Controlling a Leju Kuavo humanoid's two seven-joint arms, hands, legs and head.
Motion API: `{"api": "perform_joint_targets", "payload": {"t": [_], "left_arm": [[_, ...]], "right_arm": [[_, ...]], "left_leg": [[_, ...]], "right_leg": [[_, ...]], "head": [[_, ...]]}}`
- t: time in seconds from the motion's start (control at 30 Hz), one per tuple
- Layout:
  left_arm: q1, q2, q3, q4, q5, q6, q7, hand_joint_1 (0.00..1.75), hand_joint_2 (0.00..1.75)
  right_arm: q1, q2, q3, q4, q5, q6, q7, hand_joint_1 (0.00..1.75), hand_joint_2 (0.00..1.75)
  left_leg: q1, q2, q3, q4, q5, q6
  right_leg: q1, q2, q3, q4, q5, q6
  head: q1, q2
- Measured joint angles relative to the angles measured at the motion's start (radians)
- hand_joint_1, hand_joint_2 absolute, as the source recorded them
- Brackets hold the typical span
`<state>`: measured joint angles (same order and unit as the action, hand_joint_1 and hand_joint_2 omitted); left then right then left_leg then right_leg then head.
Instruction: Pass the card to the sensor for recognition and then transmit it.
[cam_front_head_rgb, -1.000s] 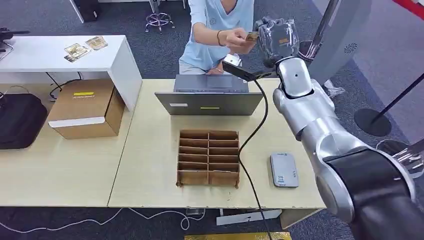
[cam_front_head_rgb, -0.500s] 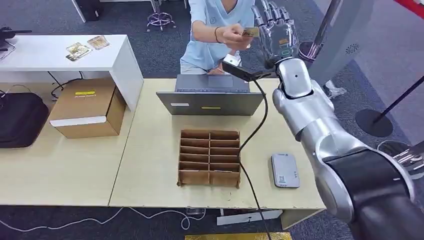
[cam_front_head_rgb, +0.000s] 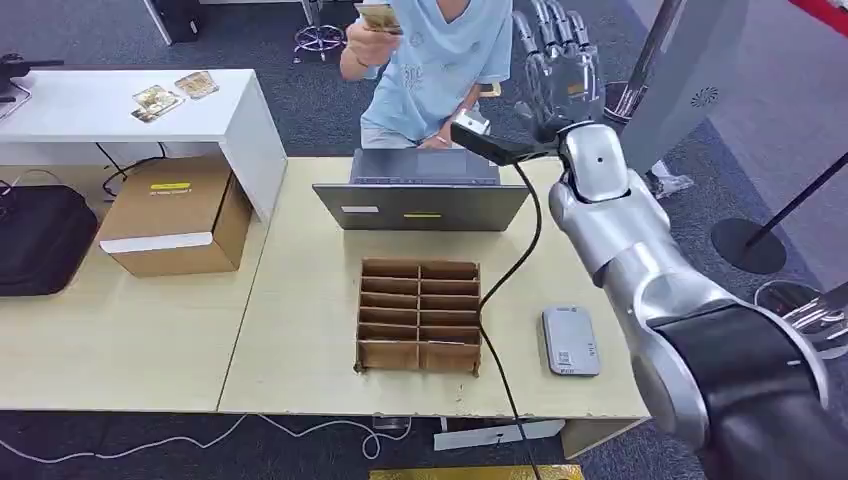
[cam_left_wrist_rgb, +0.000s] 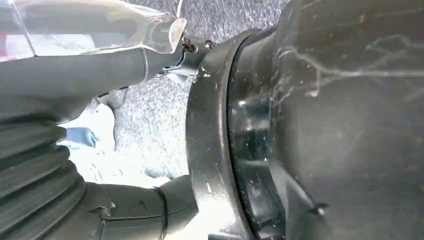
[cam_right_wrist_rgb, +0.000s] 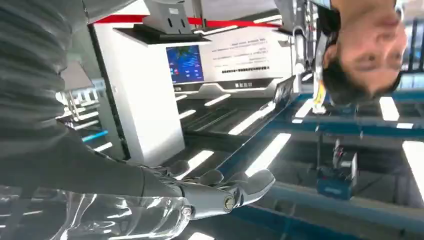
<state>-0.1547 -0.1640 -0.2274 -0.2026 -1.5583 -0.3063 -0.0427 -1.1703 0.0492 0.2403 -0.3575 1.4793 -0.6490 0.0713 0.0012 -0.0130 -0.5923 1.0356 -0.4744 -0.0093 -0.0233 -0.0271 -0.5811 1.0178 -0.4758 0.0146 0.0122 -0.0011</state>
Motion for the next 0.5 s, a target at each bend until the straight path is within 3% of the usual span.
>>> {"api": "perform_joint_targets", "payload": {"t": [0.1,0.33,0.43,0.5], "left_arm": [[0.001,0.0,-0.004,0.0,0.036,0.003,0.007,0.0,1.75],[-0.001,0.0,-0.017,0.0,0.01,0.001,-0.002,0.0,1.75],[-0.009,0.0,-0.046,0.0,0.002,-0.002,-0.018,0.0,1.75],[-0.016,0.0,-0.066,0.0,0.001,-0.01,-0.018,0.0,1.75]], "right_arm": [[0.063,-0.016,-0.075,-0.111,-0.105,-0.027,-0.029,0.0,1.75],[0.223,-0.024,-0.421,-0.36,-0.218,-0.027,-0.352,0.0,1.75],[0.305,-0.024,-0.528,-0.448,-0.383,-0.027,-0.526,0.0,1.75],[0.38,-0.029,-0.553,-0.51,-0.587,-0.024,-0.559,0.0,1.75]], "left_leg": [[0.0,-0.001,0.0,0.0,0.0,0.0],[0.0,-0.006,-0.002,0.0,0.0,0.0],[-0.001,-0.008,-0.003,0.0,0.0,0.0],[0.0,-0.008,-0.002,0.0,0.0,0.0]], "right_leg": [[0.0,-0.002,0.0,0.0,0.0,0.0],[0.0,-0.005,0.001,-0.001,-0.001,0.001],[0.0,-0.007,0.001,-0.001,-0.001,0.001],[0.0,-0.007,0.0,-0.002,-0.001,0.001]], "head": [[0.0,0.0],[0.0,0.0],[0.0,0.0],[0.0,0.0]]}}
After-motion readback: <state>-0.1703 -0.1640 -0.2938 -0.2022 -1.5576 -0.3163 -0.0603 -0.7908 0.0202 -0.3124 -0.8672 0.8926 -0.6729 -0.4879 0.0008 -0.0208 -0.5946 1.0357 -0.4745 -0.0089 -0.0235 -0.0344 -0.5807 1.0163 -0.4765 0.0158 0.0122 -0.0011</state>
